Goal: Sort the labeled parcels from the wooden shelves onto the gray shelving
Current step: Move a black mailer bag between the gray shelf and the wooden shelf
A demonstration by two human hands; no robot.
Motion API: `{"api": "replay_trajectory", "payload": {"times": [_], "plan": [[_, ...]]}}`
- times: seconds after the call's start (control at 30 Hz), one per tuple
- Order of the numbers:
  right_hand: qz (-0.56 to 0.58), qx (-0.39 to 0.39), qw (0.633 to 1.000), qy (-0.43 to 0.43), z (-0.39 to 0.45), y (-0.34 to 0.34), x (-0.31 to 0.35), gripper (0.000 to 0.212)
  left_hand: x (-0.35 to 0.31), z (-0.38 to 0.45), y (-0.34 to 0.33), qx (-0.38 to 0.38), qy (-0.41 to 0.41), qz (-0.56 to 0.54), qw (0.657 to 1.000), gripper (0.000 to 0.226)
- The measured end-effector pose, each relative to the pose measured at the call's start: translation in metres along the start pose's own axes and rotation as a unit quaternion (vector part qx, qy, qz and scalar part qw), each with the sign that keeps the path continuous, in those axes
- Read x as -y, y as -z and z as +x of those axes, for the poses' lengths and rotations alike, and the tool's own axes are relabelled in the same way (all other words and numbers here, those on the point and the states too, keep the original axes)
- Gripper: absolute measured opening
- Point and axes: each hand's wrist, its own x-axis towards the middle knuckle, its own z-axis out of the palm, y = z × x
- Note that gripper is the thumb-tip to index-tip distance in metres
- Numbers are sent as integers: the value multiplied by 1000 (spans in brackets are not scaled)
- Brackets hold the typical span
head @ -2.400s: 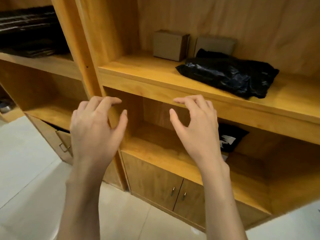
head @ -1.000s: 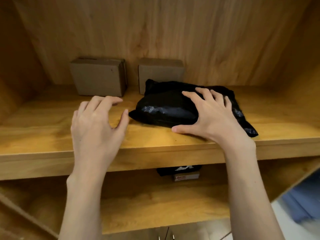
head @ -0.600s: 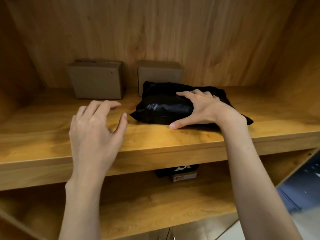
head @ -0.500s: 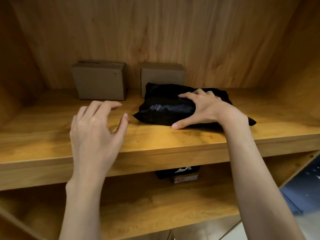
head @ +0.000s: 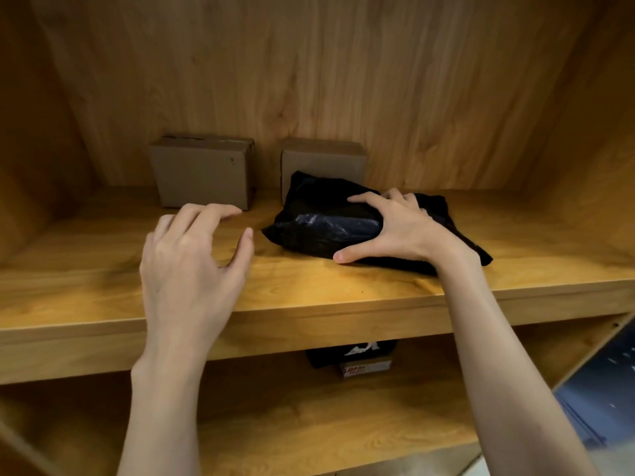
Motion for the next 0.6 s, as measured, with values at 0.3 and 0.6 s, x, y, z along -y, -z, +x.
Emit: {"api": "replay_trajectory", "payload": {"times": [0.3, 0.6], "plan": [[464, -60, 884, -5, -28, 37, 30, 83, -9, -2, 16, -10, 1, -20, 1000, 27], [652, -38, 757, 14, -70, 52, 46, 46, -18, -6, 27, -18, -26, -49, 998, 25]]}}
